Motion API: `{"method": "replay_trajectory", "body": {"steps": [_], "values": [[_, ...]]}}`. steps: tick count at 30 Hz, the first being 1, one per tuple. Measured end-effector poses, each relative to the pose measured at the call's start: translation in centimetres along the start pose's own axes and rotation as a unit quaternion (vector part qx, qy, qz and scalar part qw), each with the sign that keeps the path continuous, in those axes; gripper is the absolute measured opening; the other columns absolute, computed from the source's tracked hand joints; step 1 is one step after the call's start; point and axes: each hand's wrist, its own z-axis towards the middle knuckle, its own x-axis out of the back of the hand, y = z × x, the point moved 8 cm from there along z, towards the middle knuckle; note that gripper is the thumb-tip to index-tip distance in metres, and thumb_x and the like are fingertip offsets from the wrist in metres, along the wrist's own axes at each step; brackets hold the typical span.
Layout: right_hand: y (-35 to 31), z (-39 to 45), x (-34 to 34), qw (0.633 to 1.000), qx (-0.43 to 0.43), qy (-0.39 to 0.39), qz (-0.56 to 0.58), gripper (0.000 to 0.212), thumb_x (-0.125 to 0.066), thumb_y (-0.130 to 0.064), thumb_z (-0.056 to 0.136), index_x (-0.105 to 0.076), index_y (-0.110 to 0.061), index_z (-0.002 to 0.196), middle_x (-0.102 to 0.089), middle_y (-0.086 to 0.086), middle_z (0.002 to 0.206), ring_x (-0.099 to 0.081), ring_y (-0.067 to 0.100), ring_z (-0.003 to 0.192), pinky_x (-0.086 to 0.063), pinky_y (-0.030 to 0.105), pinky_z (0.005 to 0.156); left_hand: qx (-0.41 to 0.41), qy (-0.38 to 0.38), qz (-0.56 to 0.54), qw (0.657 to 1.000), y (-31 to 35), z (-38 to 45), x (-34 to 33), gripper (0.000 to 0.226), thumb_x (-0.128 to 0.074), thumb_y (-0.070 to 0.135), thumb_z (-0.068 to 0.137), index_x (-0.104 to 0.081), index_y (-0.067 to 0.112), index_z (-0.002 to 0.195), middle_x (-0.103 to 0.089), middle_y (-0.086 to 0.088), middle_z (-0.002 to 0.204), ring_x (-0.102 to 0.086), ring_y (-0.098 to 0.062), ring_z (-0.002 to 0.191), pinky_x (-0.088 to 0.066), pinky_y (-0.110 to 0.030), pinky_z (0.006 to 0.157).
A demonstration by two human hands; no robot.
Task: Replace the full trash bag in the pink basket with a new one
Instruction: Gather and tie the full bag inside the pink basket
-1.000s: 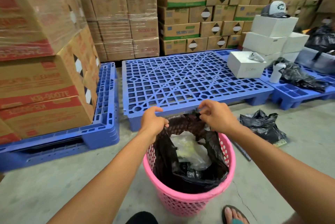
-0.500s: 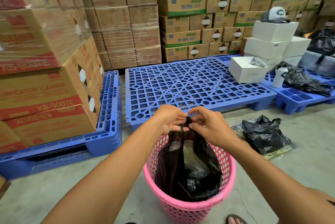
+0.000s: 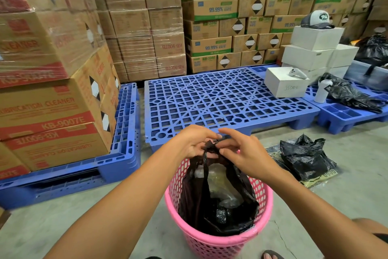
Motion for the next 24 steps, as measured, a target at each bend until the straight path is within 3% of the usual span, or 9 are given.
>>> {"method": "replay_trajectory", "body": {"steps": [3,6,9,13,16,19,21,24], "values": [[-0.2,-0.4,0.0,1.000,0.005,-0.006,0.005,0.049,-0.064,-0.013,0.084,-0.051,-0.023,0.130,-0.074,-0.004,0.103,-0.064,-0.004,0.088,-0.039,-0.005,0.070,-0.007,0.011,0.017,1.000,0.0,0.5,-0.4,0.010,-0.060,-0.004,0.085,-0.059,0.006,0.086,-0.058,-0.011,0.081,-0.057,-0.020,0.071,-0.052,-0.033,0.064],[0.4,-0.7,1.3,0.998,-0.015,0.055,0.034,0.029,-0.069,-0.016,0.081,-0.060,-0.016,0.108,-0.075,-0.005,0.083,-0.064,-0.005,0.069,-0.045,0.003,0.064,-0.027,0.044,-0.012,0.999,0.7,1.2,0.2,0.019,-0.059,-0.009,0.083,-0.056,0.009,0.086,-0.061,-0.011,0.076,-0.059,-0.021,0.073,-0.053,-0.045,0.089],[0.9,-1.3,0.5,0.996,-0.056,0.056,0.040,0.028,-0.074,-0.027,0.076,-0.052,-0.017,0.089,-0.071,-0.004,0.073,-0.059,-0.003,0.056,-0.043,0.008,0.054,-0.036,0.053,-0.047,0.997,1.4,1.0,0.5,0.020,-0.054,-0.013,0.086,-0.054,0.007,0.089,-0.061,-0.014,0.077,-0.062,-0.022,0.070,-0.056,-0.045,0.074],[1.0,-1.8,-2.1,0.995,-0.077,0.051,0.032,0.035,-0.074,-0.028,0.075,-0.039,-0.032,0.077,-0.070,-0.004,0.085,-0.064,0.008,0.069,-0.050,0.023,0.063,-0.047,0.056,-0.058,0.996,1.8,0.7,-0.4,0.020,-0.052,-0.013,0.086,-0.055,0.006,0.085,-0.062,-0.015,0.076,-0.062,-0.024,0.073,-0.047,-0.049,0.099],[1.5,-1.6,-3.1,0.990,-0.093,0.068,0.081,0.035,-0.072,-0.020,0.077,-0.038,-0.031,0.075,-0.071,0.000,0.086,-0.065,0.008,0.068,-0.050,0.019,0.061,-0.051,0.057,-0.058,0.995,1.9,0.5,-0.4,0.020,-0.052,-0.012,0.087,-0.054,0.007,0.083,-0.061,-0.015,0.076,-0.062,-0.023,0.075,-0.047,-0.048,0.098],[1.9,-1.5,-4.1,0.966,-0.122,0.037,0.227,0.031,-0.070,-0.007,0.077,-0.042,-0.020,0.079,-0.073,0.001,0.076,-0.062,0.010,0.062,-0.051,0.023,0.062,-0.050,0.052,-0.037,0.997,1.8,0.2,0.3,0.018,-0.054,-0.010,0.087,-0.054,0.008,0.084,-0.063,-0.012,0.071,-0.060,-0.022,0.076,-0.046,-0.046,0.094],[1.9,-1.2,-4.5,0.932,-0.149,0.005,0.330,0.031,-0.066,0.004,0.078,-0.042,-0.014,0.085,-0.070,0.002,0.066,-0.060,0.008,0.053,-0.049,0.019,0.055,-0.045,0.044,-0.009,0.998,1.7,0.1,1.2,0.016,-0.057,-0.006,0.087,-0.054,0.010,0.086,-0.063,-0.008,0.059,-0.058,-0.019,0.071,-0.046,-0.047,0.087],[2.2,-1.0,-3.7,0.923,-0.198,-0.037,0.328,0.029,-0.063,0.005,0.079,-0.049,-0.009,0.100,-0.062,0.003,0.066,-0.054,0.005,0.046,-0.041,0.015,0.047,-0.030,0.040,0.080,0.996,1.0,-0.3,3.4,0.019,-0.066,0.000,0.082,-0.055,0.013,0.091,-0.061,-0.006,0.062,-0.056,-0.015,0.061,-0.046,-0.036,0.069]]}}
